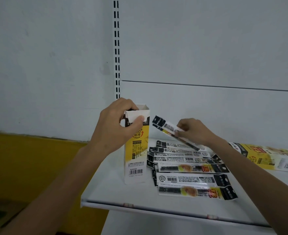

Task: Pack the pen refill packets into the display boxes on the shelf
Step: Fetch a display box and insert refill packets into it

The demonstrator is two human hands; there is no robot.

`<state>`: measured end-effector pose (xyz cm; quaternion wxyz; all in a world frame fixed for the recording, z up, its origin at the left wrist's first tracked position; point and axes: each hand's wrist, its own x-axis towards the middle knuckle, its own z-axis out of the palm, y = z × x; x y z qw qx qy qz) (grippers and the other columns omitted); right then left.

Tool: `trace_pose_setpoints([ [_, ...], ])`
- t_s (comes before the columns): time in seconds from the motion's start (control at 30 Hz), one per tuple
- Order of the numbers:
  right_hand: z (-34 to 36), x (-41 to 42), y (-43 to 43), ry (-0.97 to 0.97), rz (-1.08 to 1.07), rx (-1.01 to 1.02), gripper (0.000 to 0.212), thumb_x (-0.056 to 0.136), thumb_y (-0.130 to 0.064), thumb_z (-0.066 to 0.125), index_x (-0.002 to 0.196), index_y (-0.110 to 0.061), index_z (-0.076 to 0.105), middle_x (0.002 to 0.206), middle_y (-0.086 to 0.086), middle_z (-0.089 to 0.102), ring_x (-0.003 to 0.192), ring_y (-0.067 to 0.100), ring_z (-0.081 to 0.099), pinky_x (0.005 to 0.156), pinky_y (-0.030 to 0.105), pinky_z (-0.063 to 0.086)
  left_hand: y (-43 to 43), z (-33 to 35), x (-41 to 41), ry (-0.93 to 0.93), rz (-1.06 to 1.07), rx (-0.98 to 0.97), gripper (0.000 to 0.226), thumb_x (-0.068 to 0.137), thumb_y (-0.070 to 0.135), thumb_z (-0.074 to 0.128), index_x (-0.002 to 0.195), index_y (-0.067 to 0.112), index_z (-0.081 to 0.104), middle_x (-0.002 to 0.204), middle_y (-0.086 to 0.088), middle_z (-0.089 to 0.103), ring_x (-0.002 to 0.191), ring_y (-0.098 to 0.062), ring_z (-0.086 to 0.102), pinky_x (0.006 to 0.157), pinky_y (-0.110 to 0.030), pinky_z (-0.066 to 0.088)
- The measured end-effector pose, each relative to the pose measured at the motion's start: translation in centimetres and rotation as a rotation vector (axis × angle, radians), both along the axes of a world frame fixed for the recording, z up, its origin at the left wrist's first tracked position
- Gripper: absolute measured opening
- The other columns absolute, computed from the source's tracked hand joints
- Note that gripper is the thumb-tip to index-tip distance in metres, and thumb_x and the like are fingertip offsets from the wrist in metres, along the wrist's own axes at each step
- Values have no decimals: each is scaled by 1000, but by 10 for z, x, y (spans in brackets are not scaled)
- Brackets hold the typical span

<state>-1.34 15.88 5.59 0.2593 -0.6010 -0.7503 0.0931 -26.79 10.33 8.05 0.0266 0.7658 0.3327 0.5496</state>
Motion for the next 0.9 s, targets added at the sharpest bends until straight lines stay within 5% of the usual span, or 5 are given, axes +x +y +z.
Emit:
trace_pose_setpoints([
  [0.2,48,-15,-21,613,188,-63,22,81,0,65,90,-20,67,86,3,71,74,15,66,71,25,50,-3,5,-1,83,25,-65,37,73,50,46,81,16,57,80,4,58,75,-12,54,62,-30,47],
  [0.4,101,-43,-50,627,333,92,11,81,-7,65,87,-16,70,85,-3,71,78,8,64,71,14,49,-12,24,-10,416,105,-141,13,87,47,49,92,35,49,96,13,58,91,-8,47,75,-27,36],
  [0.6,130,-77,-64,890,416,335,7,83,-4,64,90,-7,64,79,0,68,75,13,68,61,26,53,-15,19,-12,291,5,-166,11,86,37,54,94,39,47,100,7,61,91,-12,54,79,-34,48],
  [0.7,126,-91,-59,862,364,391,9,82,-4,66,88,-10,62,80,1,69,76,16,69,59,28,54,-16,18,-12,242,-37,-182,17,85,36,56,99,43,48,104,5,62,93,-15,57,80,-41,51],
  [0.9,108,-109,-58,474,238,476,17,83,-12,67,89,-20,53,76,-7,60,68,11,64,45,19,50,-14,18,-9,271,-29,-200,13,84,40,54,96,40,48,100,6,59,94,-12,55,80,-39,52],
])
